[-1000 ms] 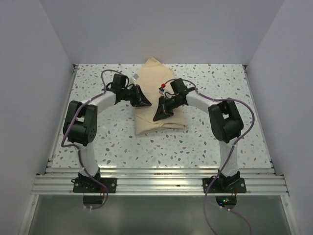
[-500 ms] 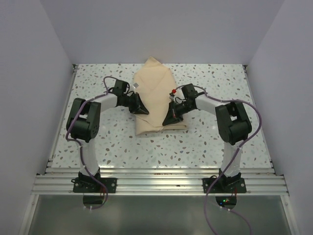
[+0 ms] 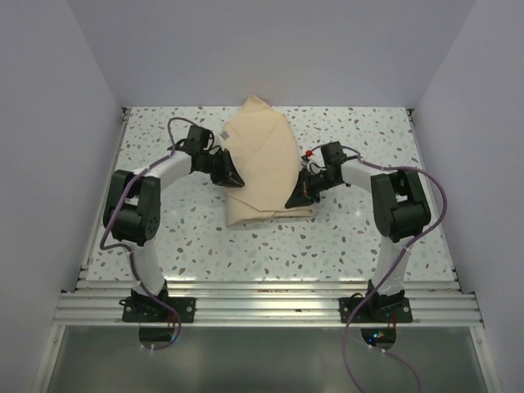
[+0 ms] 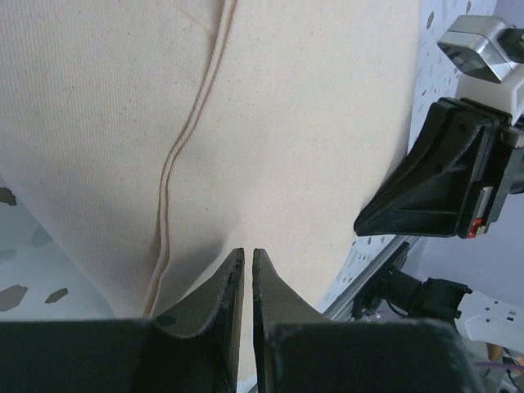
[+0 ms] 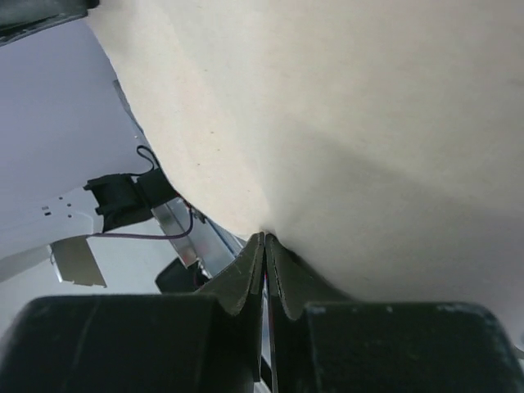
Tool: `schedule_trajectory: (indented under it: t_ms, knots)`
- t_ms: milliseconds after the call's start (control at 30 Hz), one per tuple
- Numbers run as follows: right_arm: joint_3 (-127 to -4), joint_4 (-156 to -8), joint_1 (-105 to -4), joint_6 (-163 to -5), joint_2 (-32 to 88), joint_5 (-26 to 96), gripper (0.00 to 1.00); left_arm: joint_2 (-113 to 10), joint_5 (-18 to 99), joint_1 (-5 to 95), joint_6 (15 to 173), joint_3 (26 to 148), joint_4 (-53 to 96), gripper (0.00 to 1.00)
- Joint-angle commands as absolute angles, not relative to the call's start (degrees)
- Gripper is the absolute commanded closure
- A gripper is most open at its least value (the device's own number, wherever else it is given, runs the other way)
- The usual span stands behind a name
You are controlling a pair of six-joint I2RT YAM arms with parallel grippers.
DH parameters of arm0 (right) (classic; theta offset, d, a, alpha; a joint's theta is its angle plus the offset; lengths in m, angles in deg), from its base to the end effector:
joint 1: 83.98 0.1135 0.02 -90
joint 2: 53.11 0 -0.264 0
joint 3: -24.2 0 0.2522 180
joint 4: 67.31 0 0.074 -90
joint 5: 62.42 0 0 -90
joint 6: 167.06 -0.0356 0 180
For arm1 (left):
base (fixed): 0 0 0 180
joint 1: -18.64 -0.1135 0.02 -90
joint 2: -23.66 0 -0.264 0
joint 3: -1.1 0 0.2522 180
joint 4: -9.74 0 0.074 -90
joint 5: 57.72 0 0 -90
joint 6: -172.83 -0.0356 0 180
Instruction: Prepare the surgical pack
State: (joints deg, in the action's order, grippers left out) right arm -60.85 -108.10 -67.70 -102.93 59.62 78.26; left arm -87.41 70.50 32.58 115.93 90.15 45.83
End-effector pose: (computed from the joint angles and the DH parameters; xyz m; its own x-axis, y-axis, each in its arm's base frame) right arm 0.3578 0.1332 0.1500 -0.9999 -0.0040 -0.0162 -0.0154 0.5895 0.8077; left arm 0.3854 -0.1184 0.1787 -0.9669 -0.2021 -0.1557 -0.0257 0.6845 -0.7286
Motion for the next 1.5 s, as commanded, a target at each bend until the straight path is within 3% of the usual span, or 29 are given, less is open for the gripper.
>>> schedule_trajectory:
  t_ms: [0,200,333,567,700,900,1067,1233,1467]
  knots:
    - [-59.09,-107.0,-69.03,-102.02,57.54,76.71,0.94,-82.87,68.41,32.0,112.36,92.99,49.24,0.87]
    - [-66.36,-106.65,-69.21,-104.82,55.17,74.09,0.92,-81.11,66.12,28.68,112.36,92.99,47.42,0.86]
    - [-72.43,-95.01,-69.91,-113.17,56.92,71.18,0.9,-83.21,69.63,26.65,113.41,94.75,41.62,0.85]
    - [-94.84,-87.32,-70.44,-117.67,73.44,69.68,0.9,-91.81,77.09,26.29,123.76,99.23,17.94,0.86]
    - [-108.27,-83.56,-71.93,-122.03,86.25,73.27,0.9,-98.67,78.42,26.2,127.03,103.36,11.82,0.86]
    - [-116.72,-76.32,-73.61,-125.85,96.99,75.04,0.91,-107.99,80.01,24.98,135.38,107.23,1.27,0.86]
    - [-117.89,-79.41,-74.31,-124.52,102.62,76.27,0.91,-115.89,80.62,24.71,135.57,115.65,6.43,0.86]
    - [-114.55,-82.83,-74.48,-123.46,104.83,75.83,0.91,-119.51,77.9,23.83,133.45,115.41,14.61,0.89]
    - [-114.89,-76.08,-74.4,-128.82,104.13,77.32,0.91,-121.54,80.88,23.04,133.72,118.12,15.24,0.88]
